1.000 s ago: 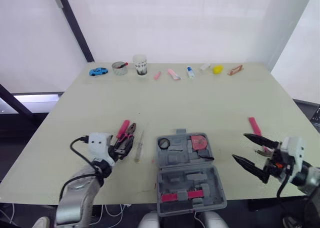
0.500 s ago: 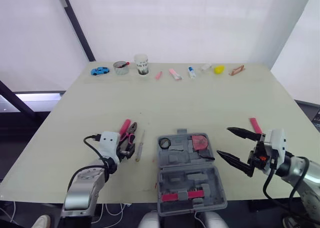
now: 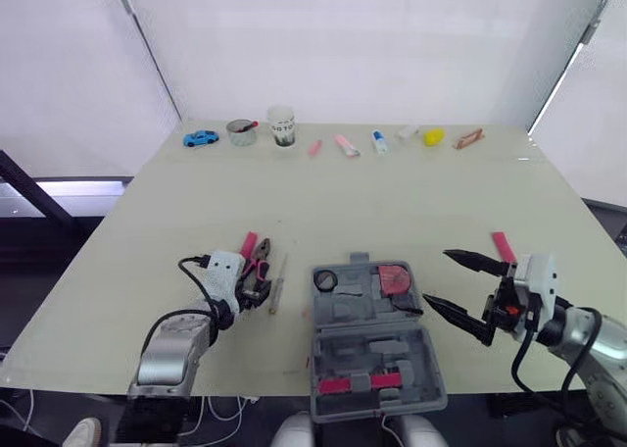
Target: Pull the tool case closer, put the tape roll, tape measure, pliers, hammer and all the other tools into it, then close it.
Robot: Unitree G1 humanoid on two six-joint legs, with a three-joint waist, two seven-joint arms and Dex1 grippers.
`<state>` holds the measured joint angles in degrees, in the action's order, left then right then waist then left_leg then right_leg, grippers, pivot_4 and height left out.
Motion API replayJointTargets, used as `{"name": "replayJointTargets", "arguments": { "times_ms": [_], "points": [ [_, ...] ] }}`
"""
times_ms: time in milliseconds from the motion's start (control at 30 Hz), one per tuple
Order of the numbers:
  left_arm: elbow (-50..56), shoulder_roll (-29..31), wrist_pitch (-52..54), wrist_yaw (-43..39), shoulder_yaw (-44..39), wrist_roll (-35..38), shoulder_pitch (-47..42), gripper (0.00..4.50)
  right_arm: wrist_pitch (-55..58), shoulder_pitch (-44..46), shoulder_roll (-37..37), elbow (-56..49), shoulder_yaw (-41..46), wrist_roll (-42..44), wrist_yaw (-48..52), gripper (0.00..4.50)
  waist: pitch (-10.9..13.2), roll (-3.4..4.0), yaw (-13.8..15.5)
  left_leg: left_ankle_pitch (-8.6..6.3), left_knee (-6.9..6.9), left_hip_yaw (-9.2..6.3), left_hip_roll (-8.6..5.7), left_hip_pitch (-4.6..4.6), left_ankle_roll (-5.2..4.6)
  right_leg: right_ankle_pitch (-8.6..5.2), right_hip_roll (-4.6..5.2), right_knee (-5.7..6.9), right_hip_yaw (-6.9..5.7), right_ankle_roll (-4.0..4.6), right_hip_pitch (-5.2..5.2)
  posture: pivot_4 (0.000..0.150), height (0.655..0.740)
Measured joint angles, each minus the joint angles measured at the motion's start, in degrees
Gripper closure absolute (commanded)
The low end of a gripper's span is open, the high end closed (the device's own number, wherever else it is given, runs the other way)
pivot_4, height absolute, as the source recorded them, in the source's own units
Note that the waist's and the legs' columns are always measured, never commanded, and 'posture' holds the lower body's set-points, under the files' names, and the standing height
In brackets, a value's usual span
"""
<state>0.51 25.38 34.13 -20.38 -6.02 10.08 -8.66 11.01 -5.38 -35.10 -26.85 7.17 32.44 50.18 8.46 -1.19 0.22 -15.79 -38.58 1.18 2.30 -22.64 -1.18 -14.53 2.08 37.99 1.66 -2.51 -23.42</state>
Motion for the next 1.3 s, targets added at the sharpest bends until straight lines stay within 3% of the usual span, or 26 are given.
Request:
{"name": "replayJointTargets", "arguments": {
  "times_ms": [733,1300],
  "points": [
    [5.5,-1.4,-0.3,0.5,-0.1,-0.8,3.0,0.00,-0.5,-1.1,1.2,0.0,0.0,-1.0,0.1,0.01,0.0,0.00,0.4,0.00,0.00,-0.02,0.00,-0.01,0.00,0.00,0.00,0.00,-0.01,0.00,0.00,0.150,0.7400],
    [-1.8,-0.9,3.9,-0.3,0.4,-1.1,-4.4,0.00,-0.5,-1.6,2.5,0.0,-0.3,-1.8,-0.5,0.01,0.0,0.00,0.5,0.00,-0.03,-0.05,-0.01,-0.02,0.00,0.00,-0.02,0.02,-0.04,0.00,0.00,0.150,0.7400]
  ]
}}
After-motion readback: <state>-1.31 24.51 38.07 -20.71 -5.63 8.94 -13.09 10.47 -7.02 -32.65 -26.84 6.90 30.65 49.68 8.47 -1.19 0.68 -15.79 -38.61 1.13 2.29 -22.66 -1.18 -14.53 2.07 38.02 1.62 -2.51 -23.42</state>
